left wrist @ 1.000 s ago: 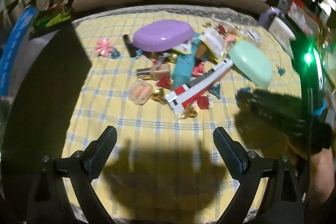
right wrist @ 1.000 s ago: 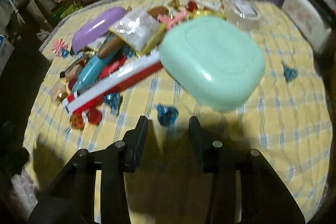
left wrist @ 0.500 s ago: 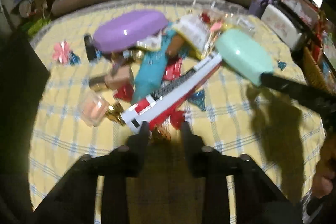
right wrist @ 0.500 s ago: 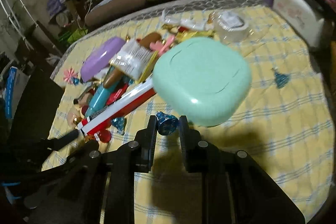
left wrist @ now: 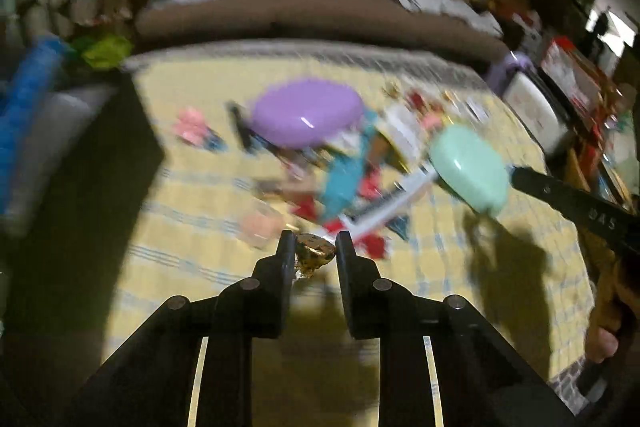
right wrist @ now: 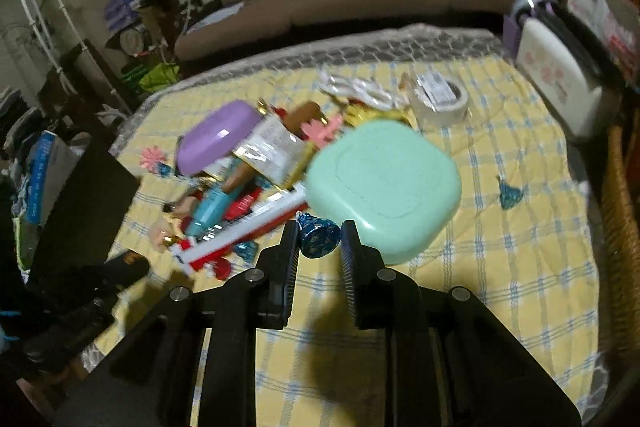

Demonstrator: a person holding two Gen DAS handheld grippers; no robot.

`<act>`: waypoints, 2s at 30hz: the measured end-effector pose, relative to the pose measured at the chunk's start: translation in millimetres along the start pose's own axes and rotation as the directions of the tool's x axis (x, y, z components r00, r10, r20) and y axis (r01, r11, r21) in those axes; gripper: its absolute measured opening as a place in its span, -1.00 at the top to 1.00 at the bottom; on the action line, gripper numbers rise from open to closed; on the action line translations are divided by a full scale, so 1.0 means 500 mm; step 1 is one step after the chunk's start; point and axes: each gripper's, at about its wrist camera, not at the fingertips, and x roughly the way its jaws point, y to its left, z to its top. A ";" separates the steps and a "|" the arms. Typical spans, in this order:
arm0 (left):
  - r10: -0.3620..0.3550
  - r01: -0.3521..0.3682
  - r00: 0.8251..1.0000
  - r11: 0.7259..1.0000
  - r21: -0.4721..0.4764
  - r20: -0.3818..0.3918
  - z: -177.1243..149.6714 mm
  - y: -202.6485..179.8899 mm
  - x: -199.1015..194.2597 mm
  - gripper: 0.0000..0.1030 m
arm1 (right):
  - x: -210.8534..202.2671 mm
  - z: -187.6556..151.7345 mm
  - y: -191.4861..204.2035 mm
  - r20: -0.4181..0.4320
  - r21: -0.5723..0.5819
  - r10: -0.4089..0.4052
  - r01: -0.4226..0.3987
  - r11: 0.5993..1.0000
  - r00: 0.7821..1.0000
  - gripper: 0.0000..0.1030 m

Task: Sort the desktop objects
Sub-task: 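Carry the blue candy in the right tool while the left tool carries the gold candy to the box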

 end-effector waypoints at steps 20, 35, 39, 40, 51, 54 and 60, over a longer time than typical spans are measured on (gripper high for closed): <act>0.158 -0.139 0.953 0.986 -0.091 0.257 0.014 0.123 -0.273 0.60 | -0.186 0.032 0.257 0.182 -0.183 0.065 -0.032 0.983 0.981 0.62; 0.235 -0.170 0.926 0.959 -0.228 0.297 -0.015 0.230 -0.363 0.60 | -0.252 0.005 0.439 0.268 -0.329 0.122 -0.028 0.944 0.956 0.62; 0.280 -0.204 0.916 0.942 -0.268 0.286 -0.028 0.265 -0.384 0.60 | -0.260 -0.011 0.493 0.267 -0.371 0.150 -0.042 0.928 0.952 0.62; 0.287 -0.208 0.914 0.938 -0.277 0.285 -0.031 0.273 -0.388 0.60 | -0.261 -0.015 0.506 0.266 -0.381 0.158 -0.047 0.924 0.951 0.62; 0.391 -0.291 0.887 0.887 -0.360 0.247 -0.072 0.369 -0.440 0.60 | -0.253 -0.049 0.614 0.222 -0.447 0.246 -0.126 0.886 0.943 0.62; 0.418 -0.311 0.879 0.869 -0.385 0.231 -0.083 0.395 -0.450 0.60 | -0.249 -0.060 0.637 0.205 -0.460 0.274 -0.155 0.874 0.940 0.62; 0.461 -0.352 0.869 0.833 -0.426 0.183 -0.100 0.435 -0.453 0.60 | -0.233 -0.080 0.676 0.158 -0.478 0.340 -0.230 0.848 0.927 0.62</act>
